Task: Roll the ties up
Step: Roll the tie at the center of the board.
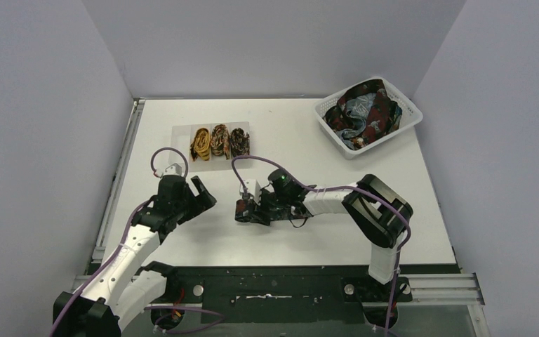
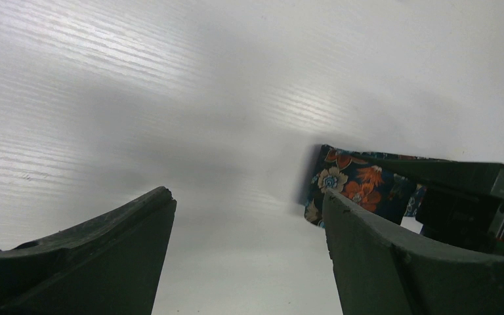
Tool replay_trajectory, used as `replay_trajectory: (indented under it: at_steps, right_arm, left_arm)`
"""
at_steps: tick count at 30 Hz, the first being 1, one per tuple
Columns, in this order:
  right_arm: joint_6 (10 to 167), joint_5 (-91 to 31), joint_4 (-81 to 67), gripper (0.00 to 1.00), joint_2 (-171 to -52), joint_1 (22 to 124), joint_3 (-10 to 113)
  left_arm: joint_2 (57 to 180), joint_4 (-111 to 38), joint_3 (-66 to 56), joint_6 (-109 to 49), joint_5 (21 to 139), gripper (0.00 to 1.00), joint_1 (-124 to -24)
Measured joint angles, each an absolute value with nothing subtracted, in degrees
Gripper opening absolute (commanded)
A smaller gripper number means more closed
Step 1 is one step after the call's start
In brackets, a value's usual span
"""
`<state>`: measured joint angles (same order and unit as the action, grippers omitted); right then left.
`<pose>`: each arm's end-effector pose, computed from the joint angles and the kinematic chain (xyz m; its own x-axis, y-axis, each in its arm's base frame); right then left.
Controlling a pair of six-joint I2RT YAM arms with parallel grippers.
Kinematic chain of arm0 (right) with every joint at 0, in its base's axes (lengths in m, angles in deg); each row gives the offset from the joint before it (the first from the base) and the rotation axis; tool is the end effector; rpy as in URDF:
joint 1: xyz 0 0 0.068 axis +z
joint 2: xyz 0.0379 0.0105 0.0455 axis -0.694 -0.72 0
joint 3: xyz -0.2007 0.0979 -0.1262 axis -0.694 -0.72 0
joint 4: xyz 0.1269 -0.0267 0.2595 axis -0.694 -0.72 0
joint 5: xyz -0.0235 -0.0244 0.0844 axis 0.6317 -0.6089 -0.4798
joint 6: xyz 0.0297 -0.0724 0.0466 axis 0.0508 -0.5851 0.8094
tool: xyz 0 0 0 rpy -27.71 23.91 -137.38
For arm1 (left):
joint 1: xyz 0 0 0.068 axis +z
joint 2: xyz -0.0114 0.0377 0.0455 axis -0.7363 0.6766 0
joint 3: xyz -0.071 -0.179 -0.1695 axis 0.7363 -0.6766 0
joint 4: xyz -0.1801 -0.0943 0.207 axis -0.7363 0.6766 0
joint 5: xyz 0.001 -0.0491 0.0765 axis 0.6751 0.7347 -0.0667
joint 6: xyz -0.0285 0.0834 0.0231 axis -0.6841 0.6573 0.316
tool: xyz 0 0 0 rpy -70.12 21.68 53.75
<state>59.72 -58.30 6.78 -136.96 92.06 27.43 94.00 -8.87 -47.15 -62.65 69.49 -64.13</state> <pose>0.2332 0.3312 0.0675 -0.0761 -0.5383 -0.8393 -0.9968 0.0189 0.0782 0.2404 -0.0692 0.1514 -0.6808 -0.5174 -0.5185 -0.2870 0.8397 -0.4610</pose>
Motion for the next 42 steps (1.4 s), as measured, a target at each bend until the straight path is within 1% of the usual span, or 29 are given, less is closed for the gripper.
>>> replay_trajectory:
  at_steps: [4, 5, 7, 8, 10, 11, 16, 20, 26, 29, 32, 35, 37, 39, 42]
  right_arm:
    - [60.2, -57.0, 7.5, 0.62, -136.7, 94.0, 26.9]
    - [60.2, -57.0, 7.5, 0.67, -136.7, 93.9, 26.9]
    - [59.6, -57.1, 7.2, 0.83, -136.7, 93.9, 27.0]
    - [59.1, -57.3, 6.6, 0.89, -136.7, 93.9, 27.2]
    - [58.0, -57.7, 5.1, 0.99, -136.7, 93.8, 27.9]
    - [57.6, -57.7, 4.6, 1.00, -136.7, 93.8, 28.2]
    - [56.3, -56.8, 0.8, 1.00, -135.0, 93.8, 28.3]
    - [56.2, -54.7, -1.6, 1.00, -131.2, 93.8, 28.2]
    - [56.4, -51.8, -3.0, 1.00, -121.8, 93.8, 26.1]
    - [59.5, -49.5, -2.5, 1.00, -115.0, 93.8, 21.5]
    - [69.8, -44.3, -0.9, 1.00, -107.7, 93.7, 16.4]
    - [86.3, -40.8, -0.6, 1.00, -104.9, 90.8, 15.9]
    - [96.8, -39.9, -0.4, 0.89, -105.2, 88.2, 15.9]
    - [105.7, -38.5, -0.5, 0.84, -106.1, 86.4, 15.9]
    - [116.4, -37.4, -0.2, 0.77, -107.0, 86.4, 15.4]
  left_arm:
    - [94.0, -8.9, -48.1, -62.7, 70.1, 0.80, -64.1]
    - [94.0, -8.9, -48.1, -62.6, 70.2, 0.80, -64.1]
    - [94.0, -8.9, -48.1, -62.6, 70.4, 0.80, -64.1]
    - [94.0, -8.9, -48.1, -62.6, 70.5, 0.80, -64.1]
    - [94.1, -9.1, -48.1, -62.6, 70.7, 0.80, -64.1]
    - [94.2, -9.2, -48.2, -62.6, 71.1, 0.80, -64.0]
    - [94.9, -10.3, -48.2, -62.5, 72.7, 0.80, -63.9]
    - [95.4, -10.9, -48.2, -62.2, 73.6, 0.80, -63.9]
    - [95.5, -11.8, -48.2, -62.1, 75.3, 0.81, -63.9]
    - [95.6, -12.7, -48.2, -62.1, 76.3, 0.82, -63.8]
    - [95.8, -14.5, -48.4, -62.1, 77.5, 0.82, -63.8]
    - [96.6, -17.1, -48.9, -62.2, 78.9, 0.82, -63.8]
    - [97.6, -18.6, -49.3, -62.4, 79.9, 0.82, -63.8]
    - [98.6, -20.0, -49.6, -62.8, 80.9, 0.82, -63.7]
    - [99.4, -22.5, -50.4, -63.4, 82.6, 0.82, -63.6]
